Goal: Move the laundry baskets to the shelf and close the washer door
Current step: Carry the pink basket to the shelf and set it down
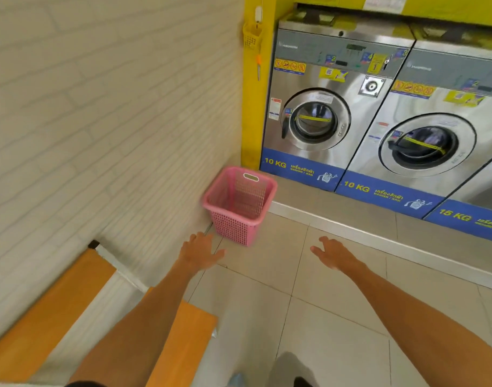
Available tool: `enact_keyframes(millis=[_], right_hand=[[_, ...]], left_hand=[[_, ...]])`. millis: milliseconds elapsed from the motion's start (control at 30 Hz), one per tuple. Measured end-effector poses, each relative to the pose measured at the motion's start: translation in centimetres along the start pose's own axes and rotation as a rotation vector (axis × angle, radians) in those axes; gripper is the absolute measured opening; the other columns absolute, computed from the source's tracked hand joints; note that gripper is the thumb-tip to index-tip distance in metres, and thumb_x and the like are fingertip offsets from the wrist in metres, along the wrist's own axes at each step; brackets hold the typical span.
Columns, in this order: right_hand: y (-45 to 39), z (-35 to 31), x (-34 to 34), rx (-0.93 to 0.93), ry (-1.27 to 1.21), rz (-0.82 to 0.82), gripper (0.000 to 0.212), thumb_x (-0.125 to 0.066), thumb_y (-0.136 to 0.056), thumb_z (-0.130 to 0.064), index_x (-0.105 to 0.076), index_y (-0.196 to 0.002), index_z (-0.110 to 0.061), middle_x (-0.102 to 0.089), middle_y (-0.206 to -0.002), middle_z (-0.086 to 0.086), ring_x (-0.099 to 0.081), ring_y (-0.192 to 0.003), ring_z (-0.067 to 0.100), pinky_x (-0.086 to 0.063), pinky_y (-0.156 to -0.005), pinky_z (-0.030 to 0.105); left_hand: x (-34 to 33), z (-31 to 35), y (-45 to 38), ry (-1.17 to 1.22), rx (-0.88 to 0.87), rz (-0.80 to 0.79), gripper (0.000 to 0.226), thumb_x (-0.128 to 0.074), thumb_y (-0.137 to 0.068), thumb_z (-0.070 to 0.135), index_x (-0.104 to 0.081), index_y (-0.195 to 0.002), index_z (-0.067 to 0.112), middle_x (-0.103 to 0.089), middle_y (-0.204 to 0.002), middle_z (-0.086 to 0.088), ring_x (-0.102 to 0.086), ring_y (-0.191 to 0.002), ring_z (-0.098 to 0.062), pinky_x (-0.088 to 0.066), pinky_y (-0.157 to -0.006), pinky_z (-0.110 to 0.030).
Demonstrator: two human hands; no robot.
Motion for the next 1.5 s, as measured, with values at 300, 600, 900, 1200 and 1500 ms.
enact_keyframes(millis=[300, 600, 900, 1200, 1500], right_hand=[[-20.2, -0.1, 7.7, 0.039, 0.098, -0.110, 0.067, -0.042, -0.097, -0.053, -0.034, -0.149, -0.012, -0.043, -0.146, 0.019, -0.044, -0.134, 0.033, -0.039, -0.106, 0.040], [-41.6, -3.0, 20.4, 0.183, 0.269, -0.148, 0.063, -0.041, -0.100, -0.043, -0.030, -0.150, -0.006, -0.040, -0.151, 0.017, -0.041, -0.138, 0.033, -0.036, -0.109, 0.039], [-53.1, -14.5, 21.3, 0.391, 0.366, -0.297, 0.057, -0.049, -0.099, -0.034, -0.037, -0.145, -0.003, -0.046, -0.146, 0.019, -0.048, -0.132, 0.033, -0.041, -0.103, 0.037], [-64.3, -19.8, 15.6, 0.471, 0.363, -0.445, 0.059, -0.064, -0.090, -0.033, -0.043, -0.136, -0.004, -0.061, -0.124, 0.021, -0.062, -0.108, 0.036, -0.052, -0.086, 0.038], [-78.1, -23.1, 6.4, 0.517, 0.346, -0.446, 0.062, -0.061, -0.093, -0.026, -0.033, -0.141, 0.002, -0.064, -0.110, 0.020, -0.057, -0.060, 0.011, -0.035, -0.041, 0.015]], left_hand=[[2.2, 3.9, -17.6, 0.055, 0.113, -0.019, 0.074, -0.047, -0.090, 0.060, -0.032, -0.149, 0.018, -0.042, -0.147, -0.013, -0.040, -0.134, -0.032, -0.040, -0.107, -0.050], [3.4, 8.5, -32.4, 0.321, 0.343, 0.030, 0.076, -0.048, -0.086, 0.066, -0.040, -0.144, 0.017, -0.045, -0.147, -0.014, -0.043, -0.133, -0.034, -0.043, -0.105, -0.053], [2.0, 6.5, -37.4, 0.443, 0.622, 0.001, 0.070, -0.055, -0.091, 0.053, -0.034, -0.150, 0.020, -0.043, -0.150, -0.011, -0.042, -0.137, -0.031, -0.041, -0.109, -0.047], [-1.1, 5.9, -43.2, 0.628, 0.879, -0.074, 0.072, -0.057, -0.091, 0.049, -0.030, -0.150, 0.018, -0.040, -0.151, -0.013, -0.042, -0.136, -0.032, -0.043, -0.106, -0.049], [-10.5, 4.9, -50.1, 0.824, 1.161, -0.073, 0.077, -0.058, -0.092, 0.050, -0.024, -0.153, 0.017, -0.041, -0.151, -0.012, -0.051, -0.129, -0.032, -0.048, -0.098, -0.051]])
Point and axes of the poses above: each hand's wrist, its own y-axis away from the middle knuckle, its own x-axis out of the back of the hand, z = x × y, the point moved 6 cm from there along -y, towards the middle knuckle
